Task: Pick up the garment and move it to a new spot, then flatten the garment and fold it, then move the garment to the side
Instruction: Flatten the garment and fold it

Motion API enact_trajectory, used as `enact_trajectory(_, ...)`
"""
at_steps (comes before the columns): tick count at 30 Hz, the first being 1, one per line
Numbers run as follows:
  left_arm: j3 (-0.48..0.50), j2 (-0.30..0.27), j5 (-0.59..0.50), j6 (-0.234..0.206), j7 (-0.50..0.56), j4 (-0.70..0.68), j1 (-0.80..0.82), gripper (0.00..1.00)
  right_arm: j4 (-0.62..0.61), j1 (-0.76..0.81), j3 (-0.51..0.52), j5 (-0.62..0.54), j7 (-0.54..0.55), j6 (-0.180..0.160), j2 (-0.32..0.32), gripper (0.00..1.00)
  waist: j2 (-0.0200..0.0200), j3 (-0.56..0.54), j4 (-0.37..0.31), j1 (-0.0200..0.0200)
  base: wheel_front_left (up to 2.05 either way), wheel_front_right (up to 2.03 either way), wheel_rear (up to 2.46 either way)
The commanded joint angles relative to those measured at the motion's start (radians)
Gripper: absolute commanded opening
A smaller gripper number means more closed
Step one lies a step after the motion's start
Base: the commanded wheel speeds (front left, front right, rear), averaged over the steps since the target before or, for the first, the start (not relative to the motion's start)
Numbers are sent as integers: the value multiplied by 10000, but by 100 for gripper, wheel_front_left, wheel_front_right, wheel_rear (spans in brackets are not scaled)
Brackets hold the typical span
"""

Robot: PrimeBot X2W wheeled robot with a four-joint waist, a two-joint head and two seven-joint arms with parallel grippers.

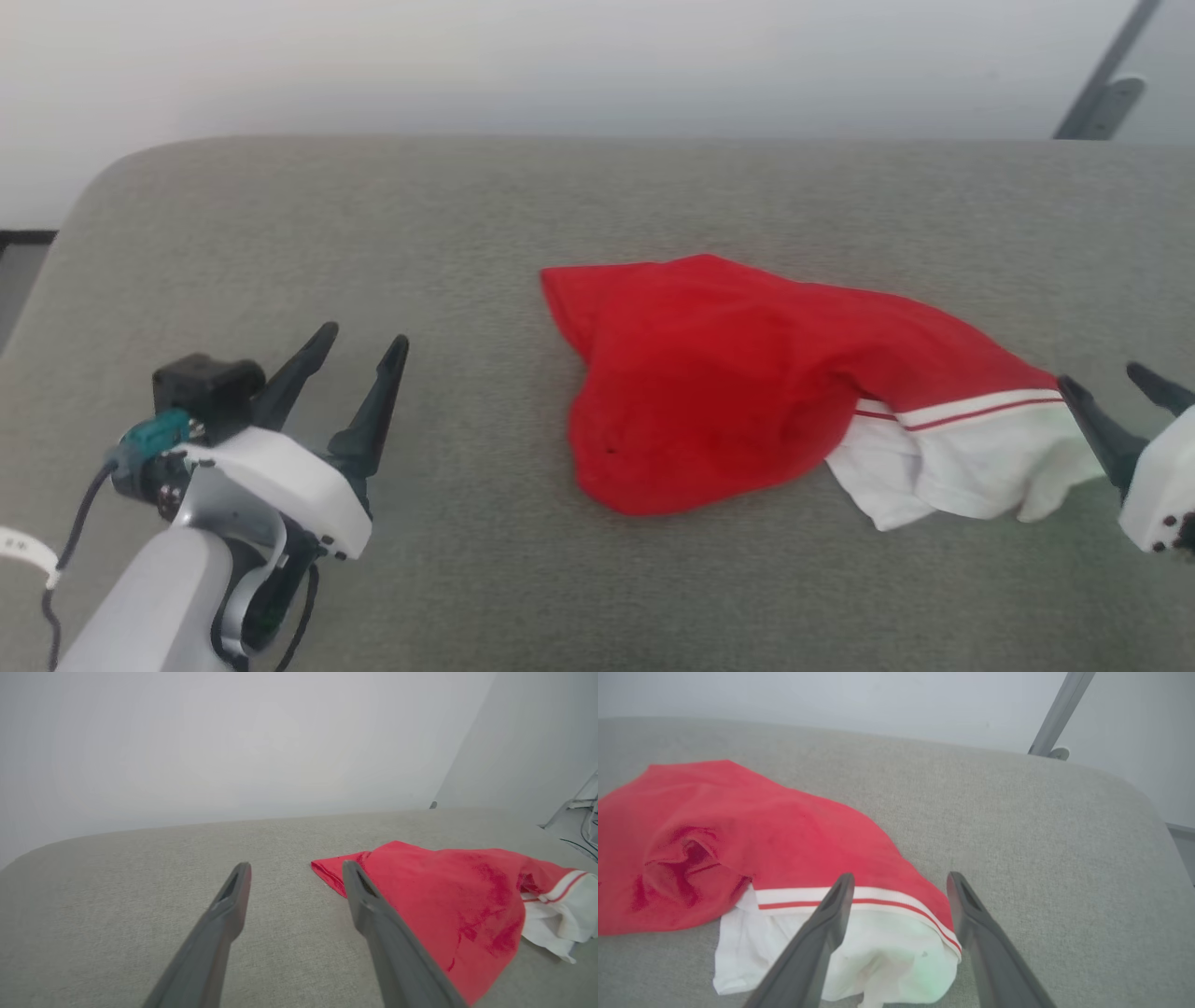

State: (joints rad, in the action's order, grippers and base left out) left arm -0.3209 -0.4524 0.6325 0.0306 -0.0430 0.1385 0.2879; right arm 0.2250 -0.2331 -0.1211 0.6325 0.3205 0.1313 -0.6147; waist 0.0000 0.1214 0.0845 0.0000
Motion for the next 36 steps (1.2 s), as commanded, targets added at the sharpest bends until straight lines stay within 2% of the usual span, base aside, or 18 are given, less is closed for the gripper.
enact_trajectory(1, -51, -64, 170, -36, 347, -204, 237, 100, -292, 6, 188, -218, -277, -10, 297, 100, 0, -43, -353, 0, 0, 0, 0)
enact_trajectory(4, -121, -99, 244, -52, 735, -354, 406, 100, -580, 23, 422, -435, -579, -10, 547, 100, 0, -21, -563, 0, 0, 0, 0)
enact_trajectory(13, -619, -201, 633, 159, 2672, -295, 1442, 100, -1455, -152, 1525, -1869, -2546, -9, 2083, 100, 0, 134, -1670, 0, 0, 0, 0)
enact_trajectory(20, -1238, -78, 797, 137, 4332, 259, 2327, 100, -1405, -280, 1988, -2827, -3790, -9, 3063, 100, 0, 380, -2447, 0, 0, 0, 0)
enact_trajectory(21, -1437, -23, 841, 122, 4827, 433, 2537, 100, -1299, -332, 2033, -2917, -4014, -9, 3286, 100, 0, 449, -2624, 0, 0, 0, 0)
enact_trajectory(24, -1765, 3, 776, 24, 5656, 768, 2742, 100, -1052, -349, 2013, -2983, -4216, -9, 3517, 100, 0, 550, -2849, 0, 0, 0, 0)
enact_trajectory(30, -2186, 47, 671, -617, 7143, 1626, 3063, 100, -720, -413, 1929, -2931, -4459, -9, 3681, 100, 0, 794, -3117, 0, 0, 0, 0)
enact_trajectory(36, -2520, 253, 588, -882, 7873, 2459, 3311, 100, -539, -566, 1890, -2852, -4574, -7, 3751, 100, 0, 1015, -3195, 0, 0, 0, 0)
